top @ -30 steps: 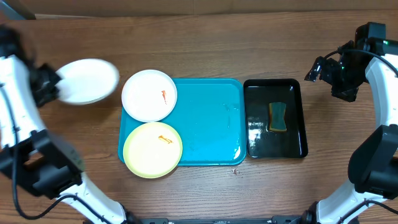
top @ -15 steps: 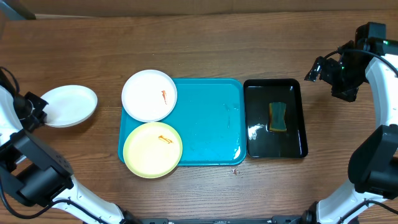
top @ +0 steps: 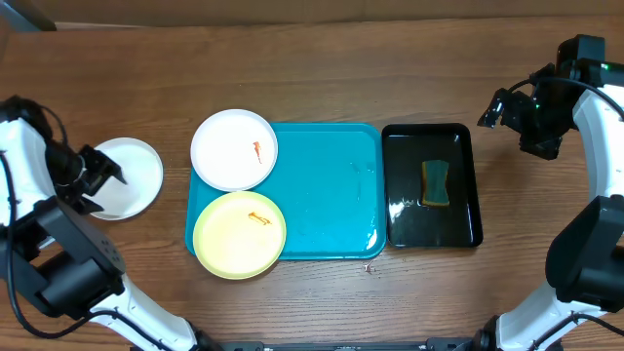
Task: Clean dirty plates on tray and stack at the side
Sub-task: 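Release the plate and move left gripper to the yellow plate rim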
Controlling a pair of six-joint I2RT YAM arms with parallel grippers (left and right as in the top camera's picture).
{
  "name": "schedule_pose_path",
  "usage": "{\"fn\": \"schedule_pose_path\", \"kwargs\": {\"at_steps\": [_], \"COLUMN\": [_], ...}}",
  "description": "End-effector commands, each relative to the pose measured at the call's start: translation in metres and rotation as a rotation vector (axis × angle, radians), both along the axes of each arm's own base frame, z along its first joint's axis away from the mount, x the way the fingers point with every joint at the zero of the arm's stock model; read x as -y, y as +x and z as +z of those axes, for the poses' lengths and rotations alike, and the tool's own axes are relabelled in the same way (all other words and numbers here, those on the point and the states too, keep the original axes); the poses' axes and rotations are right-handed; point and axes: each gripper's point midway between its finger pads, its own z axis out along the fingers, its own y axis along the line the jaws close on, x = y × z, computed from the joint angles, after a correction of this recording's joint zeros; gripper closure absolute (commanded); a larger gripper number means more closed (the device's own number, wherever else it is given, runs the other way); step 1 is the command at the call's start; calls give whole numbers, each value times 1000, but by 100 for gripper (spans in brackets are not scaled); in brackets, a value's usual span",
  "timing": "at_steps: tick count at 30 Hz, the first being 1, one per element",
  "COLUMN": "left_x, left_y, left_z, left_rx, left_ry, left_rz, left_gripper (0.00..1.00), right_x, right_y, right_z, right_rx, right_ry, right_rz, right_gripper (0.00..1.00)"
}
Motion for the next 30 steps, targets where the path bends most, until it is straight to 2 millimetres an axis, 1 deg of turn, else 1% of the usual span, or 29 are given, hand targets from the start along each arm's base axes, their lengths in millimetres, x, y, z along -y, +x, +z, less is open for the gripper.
{"fn": "schedule_pose_path", "kwargs": {"at_steps": [1,3,4,6,8,11,15,17,20,22,25,30], "left_x": [29,50,59,74,91,112,128,133,134,136,137,139], "left_y": [-3,-12,-17,-26,-34,-48,-69,-77,-86,-92,-99,-109], "left_z": [47,63,70,79,82,77,51,31,1,-19,-40,-58], "left_rx": [81,73,67,58,60,58,28,13,-13,-25,-34,-48], "left_ry": [14,14,28,76,120,171,214,213,208,202,194,188], "left_rz": [-81,-130,-159,-209,-242,-278,-299,-304,-288,-283,-284,-286], "left_gripper": [39,41,43,42,41,39,36,34,31,32,36,44], "right_x": [1,1,1,1,1,1,1,1,1,1,1,1], "right_y": [2,2,2,2,2,2,2,2,2,2,2,2], "right_z": [8,8,8,8,8,8,8,8,8,8,8,8], "right_rx": [26,26,26,26,26,26,26,26,26,26,26,26], "right_ry": [-6,-6,-6,-6,-6,-6,-6,-6,-6,-6,-6,-6], "right_rz": [-1,-1,-1,-1,-1,-1,-1,-1,-1,-1,-1,-1], "right_gripper": [0,0,0,0,0,0,0,0,0,0,0,0]}}
